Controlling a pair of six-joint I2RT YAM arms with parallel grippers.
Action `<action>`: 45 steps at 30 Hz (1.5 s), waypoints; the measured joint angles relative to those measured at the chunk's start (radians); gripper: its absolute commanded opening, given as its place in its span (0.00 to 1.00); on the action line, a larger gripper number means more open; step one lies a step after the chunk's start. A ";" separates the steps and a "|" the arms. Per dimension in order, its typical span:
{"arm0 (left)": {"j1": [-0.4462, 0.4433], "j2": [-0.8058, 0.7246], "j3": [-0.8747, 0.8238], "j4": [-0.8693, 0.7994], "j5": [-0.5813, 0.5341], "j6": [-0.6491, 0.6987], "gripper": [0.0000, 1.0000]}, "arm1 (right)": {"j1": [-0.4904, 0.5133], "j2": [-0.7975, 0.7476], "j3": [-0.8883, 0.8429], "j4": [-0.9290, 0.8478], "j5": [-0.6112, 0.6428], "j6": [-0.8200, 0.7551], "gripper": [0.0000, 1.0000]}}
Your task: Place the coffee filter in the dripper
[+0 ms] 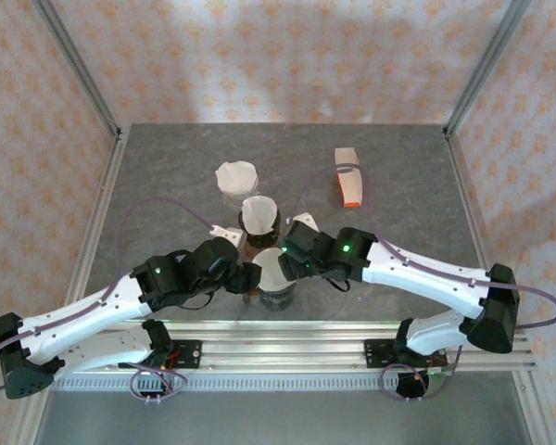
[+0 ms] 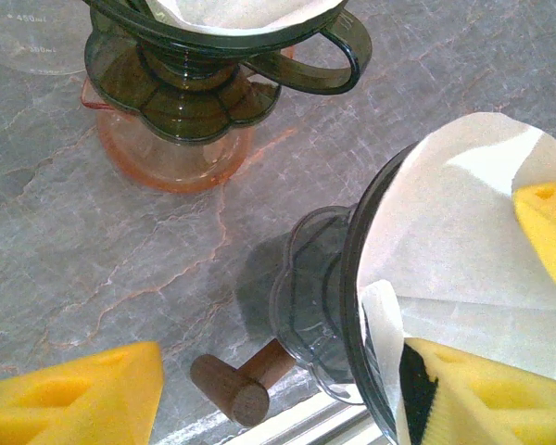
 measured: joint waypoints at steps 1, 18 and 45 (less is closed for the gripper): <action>0.000 0.000 0.000 0.000 0.000 0.000 0.68 | -0.002 -0.005 -0.007 0.000 0.003 0.003 0.79; 0.000 -0.014 -0.003 0.002 0.000 -0.008 0.82 | -0.004 -0.171 -0.021 0.065 0.018 -0.002 0.84; 0.466 -0.206 0.016 0.078 -0.208 0.063 1.00 | -0.004 -0.446 -0.274 0.240 0.366 0.048 0.95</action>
